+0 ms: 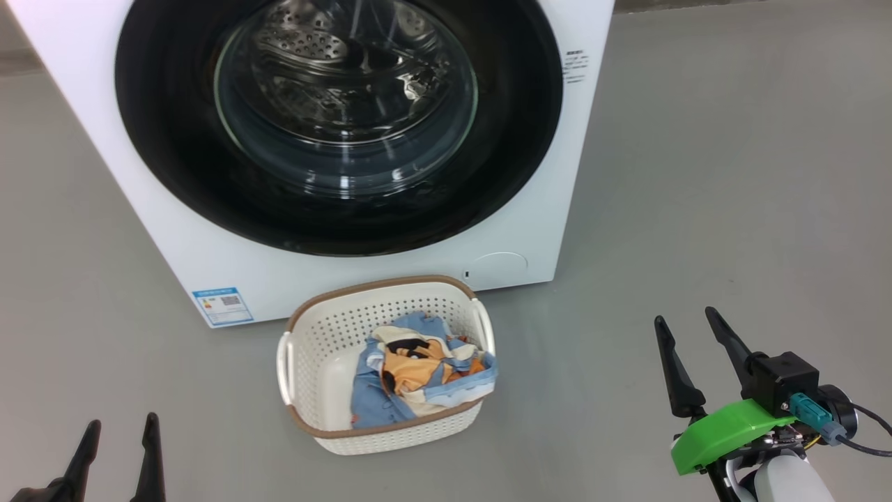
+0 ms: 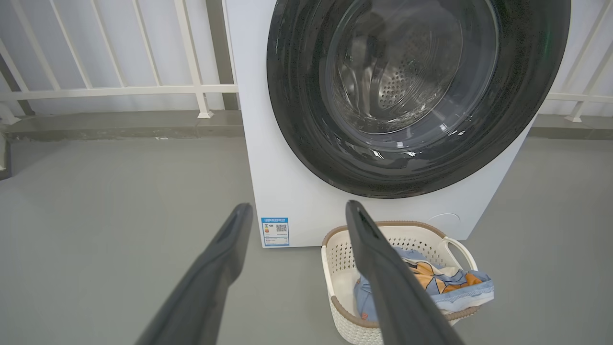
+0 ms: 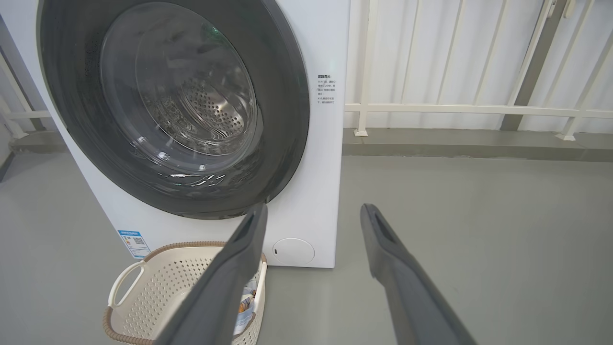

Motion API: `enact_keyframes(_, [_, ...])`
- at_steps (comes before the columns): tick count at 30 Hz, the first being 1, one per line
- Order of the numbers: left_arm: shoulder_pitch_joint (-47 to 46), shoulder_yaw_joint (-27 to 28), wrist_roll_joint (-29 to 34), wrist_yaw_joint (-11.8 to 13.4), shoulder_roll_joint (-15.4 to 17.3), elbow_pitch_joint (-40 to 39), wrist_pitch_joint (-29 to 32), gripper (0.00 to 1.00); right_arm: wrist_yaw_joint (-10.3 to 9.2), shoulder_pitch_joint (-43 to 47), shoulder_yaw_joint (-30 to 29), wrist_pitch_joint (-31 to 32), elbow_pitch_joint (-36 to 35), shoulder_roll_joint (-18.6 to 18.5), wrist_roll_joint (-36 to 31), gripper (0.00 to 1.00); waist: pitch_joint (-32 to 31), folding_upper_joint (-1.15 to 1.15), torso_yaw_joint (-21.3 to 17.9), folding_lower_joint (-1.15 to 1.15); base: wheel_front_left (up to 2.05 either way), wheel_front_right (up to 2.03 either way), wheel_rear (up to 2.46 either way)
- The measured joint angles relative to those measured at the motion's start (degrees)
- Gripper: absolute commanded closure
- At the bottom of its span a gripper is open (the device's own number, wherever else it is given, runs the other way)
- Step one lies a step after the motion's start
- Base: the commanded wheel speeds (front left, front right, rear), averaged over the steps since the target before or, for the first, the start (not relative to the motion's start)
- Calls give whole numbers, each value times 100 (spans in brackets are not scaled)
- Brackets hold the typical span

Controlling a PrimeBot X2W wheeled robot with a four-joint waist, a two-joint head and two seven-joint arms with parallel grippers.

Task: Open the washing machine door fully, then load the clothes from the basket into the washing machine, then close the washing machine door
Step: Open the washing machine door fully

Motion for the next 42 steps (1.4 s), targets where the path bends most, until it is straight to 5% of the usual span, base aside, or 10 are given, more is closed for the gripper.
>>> enact_keyframes(19, [-28,104,-112,0,10,-219,0,0,0,2,-25,0,-138,-10,113,0,110,0,41,-1,104,104,-208])
enact_keyframes(42, [19,-12,-105,0,-7,-490,-1,0,0,0,14,0,-137,-9,411,0,27,0,96,0,7,7,-14])
